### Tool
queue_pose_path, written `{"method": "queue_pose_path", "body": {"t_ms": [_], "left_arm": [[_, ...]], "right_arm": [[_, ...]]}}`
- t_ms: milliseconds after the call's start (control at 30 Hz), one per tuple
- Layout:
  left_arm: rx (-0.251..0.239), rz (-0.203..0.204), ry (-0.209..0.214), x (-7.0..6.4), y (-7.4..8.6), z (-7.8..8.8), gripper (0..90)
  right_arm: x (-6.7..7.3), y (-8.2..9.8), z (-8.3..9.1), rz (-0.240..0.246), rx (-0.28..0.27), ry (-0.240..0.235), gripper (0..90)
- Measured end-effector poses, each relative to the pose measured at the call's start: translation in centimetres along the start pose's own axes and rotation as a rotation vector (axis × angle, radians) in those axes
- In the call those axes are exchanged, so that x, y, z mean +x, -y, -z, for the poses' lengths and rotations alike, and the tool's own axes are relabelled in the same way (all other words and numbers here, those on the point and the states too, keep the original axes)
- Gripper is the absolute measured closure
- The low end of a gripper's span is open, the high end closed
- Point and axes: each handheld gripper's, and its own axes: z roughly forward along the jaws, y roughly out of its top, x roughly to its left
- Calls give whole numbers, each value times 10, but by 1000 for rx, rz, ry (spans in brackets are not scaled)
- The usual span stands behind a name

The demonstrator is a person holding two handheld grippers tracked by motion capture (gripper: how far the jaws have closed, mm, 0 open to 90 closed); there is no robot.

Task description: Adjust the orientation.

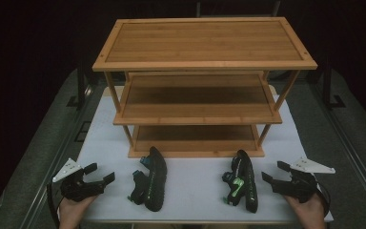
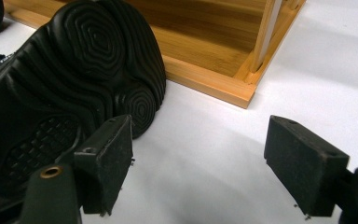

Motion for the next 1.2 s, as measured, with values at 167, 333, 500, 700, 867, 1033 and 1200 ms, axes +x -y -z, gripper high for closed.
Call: {"method": "queue_pose_path", "body": {"t_ms": [167, 333, 500, 700, 867, 1033, 1200], "left_arm": [[5, 6, 5, 2, 1, -1, 78], [7, -13, 17, -1, 1, -1, 78], [28, -47, 4, -6, 0, -2, 78], [65, -77, 7, -12, -2, -11, 79], [104, -103, 48, -17, -2, -14, 139], [116, -113, 80, -21, -3, -16, 189], [172, -134, 131, -25, -5, -23, 253]], "right_arm": [[0, 0, 0, -1, 4, -2, 229], [2, -2, 6, 15, -19, 23, 229], [6, -3, 7, 17, -26, 33, 229], [2, -3, 8, 19, -28, 33, 229], [-1, -1, 9, 3, -33, 34, 229], [2, -2, 7, 11, -25, 35, 229], [3, -2, 6, 14, -20, 27, 230]]}}
